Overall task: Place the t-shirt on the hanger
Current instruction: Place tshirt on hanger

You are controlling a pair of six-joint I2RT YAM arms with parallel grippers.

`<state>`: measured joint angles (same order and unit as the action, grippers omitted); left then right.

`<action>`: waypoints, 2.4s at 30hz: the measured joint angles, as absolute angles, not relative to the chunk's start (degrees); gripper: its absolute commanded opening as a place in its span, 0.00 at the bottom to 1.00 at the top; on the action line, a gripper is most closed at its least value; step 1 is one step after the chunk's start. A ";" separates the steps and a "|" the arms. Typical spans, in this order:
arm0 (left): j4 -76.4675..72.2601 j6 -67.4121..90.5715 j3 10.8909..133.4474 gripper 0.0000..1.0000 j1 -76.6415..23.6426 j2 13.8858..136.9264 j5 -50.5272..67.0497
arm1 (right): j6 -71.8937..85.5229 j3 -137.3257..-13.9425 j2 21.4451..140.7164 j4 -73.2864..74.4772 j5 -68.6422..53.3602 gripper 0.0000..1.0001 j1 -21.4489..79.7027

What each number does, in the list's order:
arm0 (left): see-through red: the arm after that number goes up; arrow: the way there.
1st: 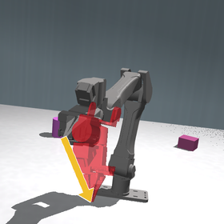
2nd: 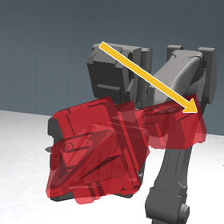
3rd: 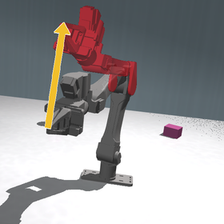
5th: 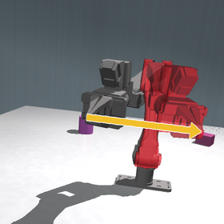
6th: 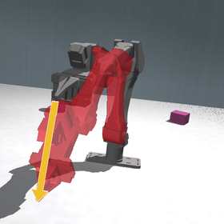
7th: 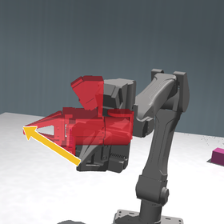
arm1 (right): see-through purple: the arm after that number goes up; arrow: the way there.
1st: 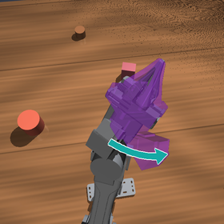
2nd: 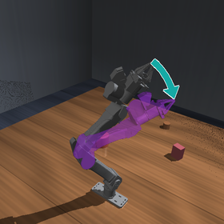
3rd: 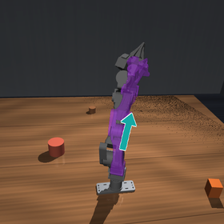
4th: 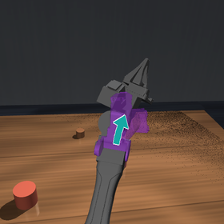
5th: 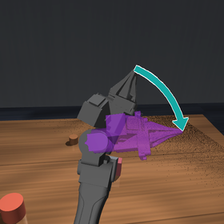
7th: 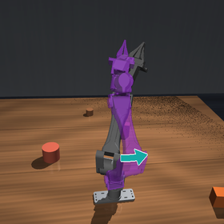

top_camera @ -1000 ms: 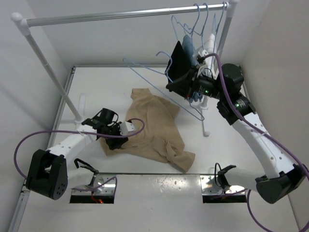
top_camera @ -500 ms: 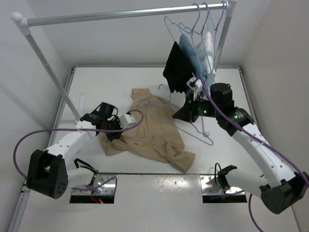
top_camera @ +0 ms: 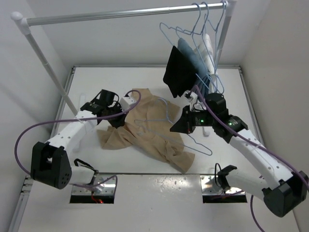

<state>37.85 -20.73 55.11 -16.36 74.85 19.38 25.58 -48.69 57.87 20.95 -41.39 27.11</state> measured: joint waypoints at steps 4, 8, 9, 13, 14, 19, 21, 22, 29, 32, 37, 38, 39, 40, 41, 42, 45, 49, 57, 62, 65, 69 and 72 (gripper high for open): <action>38.59 -19.88 57.39 0.00 -16.36 77.71 19.57 | 26.57 -48.80 62.39 16.88 -44.21 0.00 29.47; 39.31 -19.29 59.51 0.00 -16.36 80.97 19.53 | 25.91 -48.99 64.27 16.93 -45.21 0.00 31.29; 39.59 -19.18 59.75 0.00 -16.36 81.43 19.53 | 25.61 -49.12 64.25 17.04 -45.21 0.00 31.46; 40.51 -19.25 60.42 0.00 -16.36 81.93 20.10 | 24.67 -49.50 64.62 16.56 -43.88 0.00 32.51; 40.73 -19.46 60.62 0.00 -16.36 81.91 20.29 | 24.51 -49.50 64.79 16.38 -43.38 0.00 32.60; 41.41 -22.02 60.64 0.00 -16.36 80.88 20.75 | 22.17 -50.81 66.61 15.97 -39.86 0.00 33.21; 41.54 -22.87 60.64 0.00 -16.36 80.25 20.78 | 21.30 -52.07 67.94 15.86 -39.07 0.00 33.54; 41.54 -23.20 60.64 0.00 -16.36 80.07 20.75 | 20.97 -52.69 68.66 15.77 -38.94 0.00 33.67; 42.28 -24.10 61.63 0.00 -16.40 79.81 20.84 | 18.02 -54.28 73.03 15.55 -38.54 0.00 35.66; 43.20 -24.27 64.82 0.00 -16.40 79.81 21.50 | 16.49 -54.76 74.22 16.88 -38.96 0.00 36.29; 45.80 -25.67 71.59 0.00 -16.53 79.81 25.71 | 15.59 -54.85 74.56 15.99 -39.33 0.00 37.10; 46.48 -26.04 72.69 0.00 -16.78 79.81 27.18 | 15.81 -54.74 74.56 14.70 -39.22 0.00 37.34; 47.13 -26.39 73.32 0.00 -16.97 79.81 28.25 | 16.23 -54.33 74.56 12.62 -38.89 0.00 37.47; 47.83 -26.61 73.67 0.00 -17.30 79.81 29.17 | 16.75 -53.80 74.56 10.33 -38.52 0.00 37.60; 48.42 -26.72 73.84 0.00 -17.76 79.77 30.09 | 17.43 -53.04 74.61 7.55 -38.00 0.00 37.67; 49.25 -26.70 74.02 0.00 -18.59 79.77 30.96 | 18.02 -52.25 74.72 4.84 -37.56 0.00 37.80; 51.22 -25.85 75.66 0.00 -21.19 79.77 32.99 | 19.22 -51.44 76.36 -1.17 -37.06 0.00 38.35; 51.29 -24.23 79.90 0.00 -22.52 79.77 34.35 | 19.75 -51.24 79.40 -7.64 -36.99 0.00 39.38; 50.33 -23.75 80.01 0.56 -24.10 79.64 34.76 | 20.78 -42.96 79.59 -22.44 -36.42 0.00 39.75; 50.30 -24.99 78.81 0.79 -23.59 79.64 32.86 | 21.85 -35.16 80.58 -36.71 -36.86 0.00 40.34; 50.11 -25.89 78.72 0.87 -22.72 79.64 30.83 | 23.05 -32.67 83.59 -46.09 -37.15 0.00 40.34; 49.45 -27.86 78.72 0.97 -19.86 79.48 28.01 | 25.19 -32.23 87.99 -54.98 -36.80 0.00 40.34; 46.81 -31.33 76.86 1.00 -16.69 77.65 26.92 | 26.24 -32.25 89.12 -58.96 -35.92 0.00 40.34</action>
